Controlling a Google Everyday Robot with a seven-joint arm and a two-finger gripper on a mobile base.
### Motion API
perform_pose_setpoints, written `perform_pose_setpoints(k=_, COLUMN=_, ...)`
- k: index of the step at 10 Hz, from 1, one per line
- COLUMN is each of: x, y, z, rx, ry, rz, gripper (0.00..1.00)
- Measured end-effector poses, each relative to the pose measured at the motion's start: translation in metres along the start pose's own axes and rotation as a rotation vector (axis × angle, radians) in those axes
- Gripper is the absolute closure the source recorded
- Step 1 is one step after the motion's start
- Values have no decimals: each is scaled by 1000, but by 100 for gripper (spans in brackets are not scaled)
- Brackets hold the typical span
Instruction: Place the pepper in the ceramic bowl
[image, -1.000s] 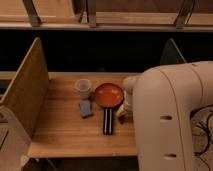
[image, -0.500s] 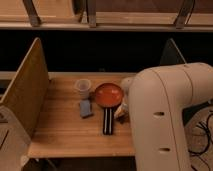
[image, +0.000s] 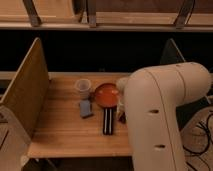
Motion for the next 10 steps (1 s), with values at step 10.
perform_pose_setpoints(k=10, x=3, y=63, z=-53, rx=34, ry=-61, rz=-188, gripper=100)
